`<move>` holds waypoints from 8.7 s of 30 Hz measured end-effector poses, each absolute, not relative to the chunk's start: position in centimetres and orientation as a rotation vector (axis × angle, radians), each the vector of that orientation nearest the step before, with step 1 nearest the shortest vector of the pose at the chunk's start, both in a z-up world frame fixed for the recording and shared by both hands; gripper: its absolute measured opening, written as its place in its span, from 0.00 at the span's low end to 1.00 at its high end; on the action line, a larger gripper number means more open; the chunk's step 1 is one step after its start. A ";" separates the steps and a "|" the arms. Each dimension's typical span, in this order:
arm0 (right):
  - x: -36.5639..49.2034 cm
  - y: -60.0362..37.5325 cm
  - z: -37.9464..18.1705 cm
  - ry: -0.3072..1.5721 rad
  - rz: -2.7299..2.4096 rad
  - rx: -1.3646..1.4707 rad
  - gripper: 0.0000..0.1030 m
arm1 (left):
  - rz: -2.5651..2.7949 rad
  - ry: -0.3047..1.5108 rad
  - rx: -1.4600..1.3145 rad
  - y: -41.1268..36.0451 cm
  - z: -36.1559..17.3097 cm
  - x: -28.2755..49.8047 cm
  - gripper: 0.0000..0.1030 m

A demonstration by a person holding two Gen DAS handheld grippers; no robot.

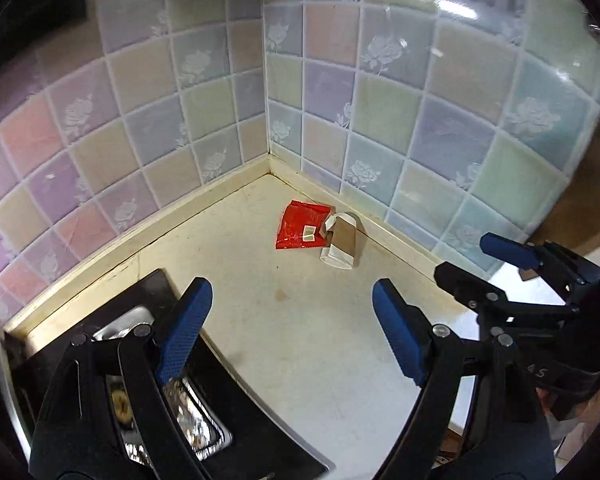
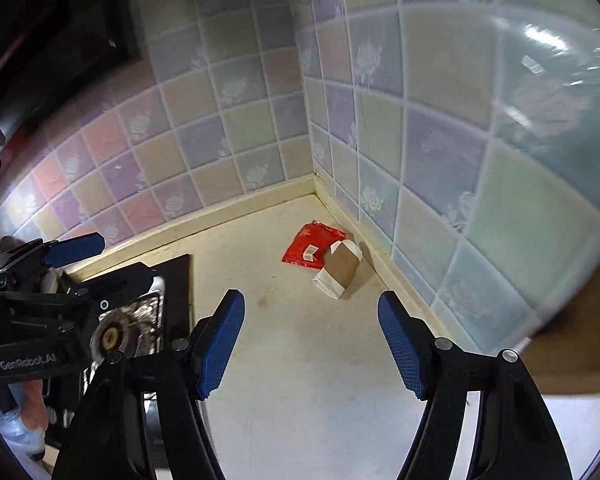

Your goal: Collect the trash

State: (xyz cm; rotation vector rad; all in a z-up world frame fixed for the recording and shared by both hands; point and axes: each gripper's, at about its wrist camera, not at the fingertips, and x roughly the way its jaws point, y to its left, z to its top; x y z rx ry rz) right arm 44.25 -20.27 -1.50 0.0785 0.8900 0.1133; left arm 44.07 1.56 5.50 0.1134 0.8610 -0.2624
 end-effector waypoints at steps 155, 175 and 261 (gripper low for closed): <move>5.8 -22.9 -62.4 1.214 0.086 0.048 0.48 | -0.333 1.181 0.043 -4.0 -52.8 7.9 0.10; 6.7 -23.4 -69.8 1.270 0.079 0.017 0.61 | -0.305 1.196 0.073 -5.0 -61.3 10.2 0.74; -3.1 -19.5 10.2 0.732 0.134 -0.020 0.67 | -0.015 0.703 -0.021 -0.1 10.7 -3.8 0.80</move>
